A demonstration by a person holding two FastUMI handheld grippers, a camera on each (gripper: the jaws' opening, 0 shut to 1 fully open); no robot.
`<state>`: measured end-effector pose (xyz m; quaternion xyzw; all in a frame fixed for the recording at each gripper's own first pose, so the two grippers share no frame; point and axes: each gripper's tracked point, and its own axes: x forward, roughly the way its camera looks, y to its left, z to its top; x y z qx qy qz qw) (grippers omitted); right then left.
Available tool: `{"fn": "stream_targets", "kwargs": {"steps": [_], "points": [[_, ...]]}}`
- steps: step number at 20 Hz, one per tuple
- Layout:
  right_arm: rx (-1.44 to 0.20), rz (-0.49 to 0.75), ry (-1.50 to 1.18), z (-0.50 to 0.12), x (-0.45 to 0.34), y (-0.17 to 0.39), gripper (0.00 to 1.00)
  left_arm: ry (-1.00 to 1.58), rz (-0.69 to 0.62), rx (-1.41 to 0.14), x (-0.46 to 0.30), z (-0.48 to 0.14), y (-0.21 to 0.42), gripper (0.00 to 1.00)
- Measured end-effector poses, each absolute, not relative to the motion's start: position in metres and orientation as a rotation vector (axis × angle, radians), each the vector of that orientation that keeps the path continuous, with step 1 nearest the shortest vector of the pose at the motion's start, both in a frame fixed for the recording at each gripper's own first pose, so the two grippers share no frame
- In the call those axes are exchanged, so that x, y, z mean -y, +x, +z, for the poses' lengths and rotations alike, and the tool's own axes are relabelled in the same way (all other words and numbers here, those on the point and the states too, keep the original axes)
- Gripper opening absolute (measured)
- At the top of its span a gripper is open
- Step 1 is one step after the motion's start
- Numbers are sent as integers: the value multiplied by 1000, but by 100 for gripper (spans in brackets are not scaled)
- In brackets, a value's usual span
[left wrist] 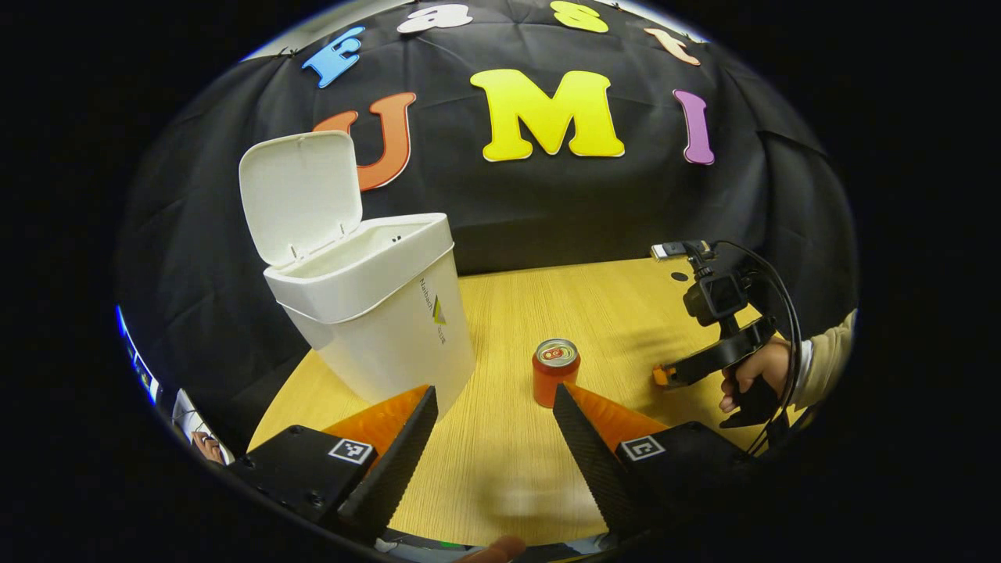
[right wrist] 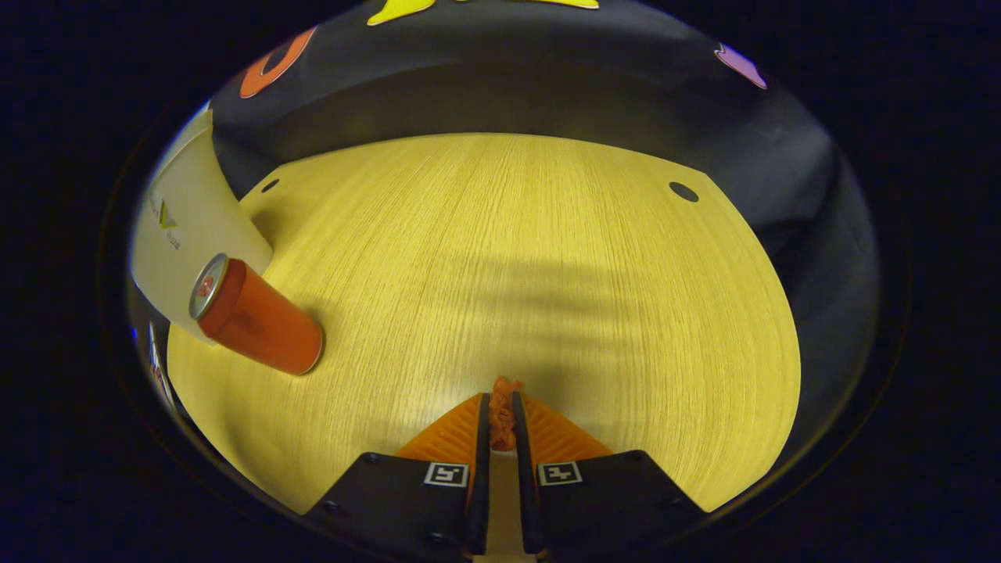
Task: Press the lid of the desktop garbage bin to open it, pick up the crumpled paper on the desktop and throw it into the bin, then pick up the pop can on the desktop and drop it into the bin, and finally close the garbage bin lid.
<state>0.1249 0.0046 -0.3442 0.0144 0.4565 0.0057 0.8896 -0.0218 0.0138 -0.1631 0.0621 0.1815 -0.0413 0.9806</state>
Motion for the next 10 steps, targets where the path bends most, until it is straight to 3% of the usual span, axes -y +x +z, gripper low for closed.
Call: {"fn": "stream_targets", "kwargs": {"steps": [10], "points": [[-721, 30, 77, -172, 9, 136, 17, 78, -136, -305, 0, -141, -19, 98]]}}
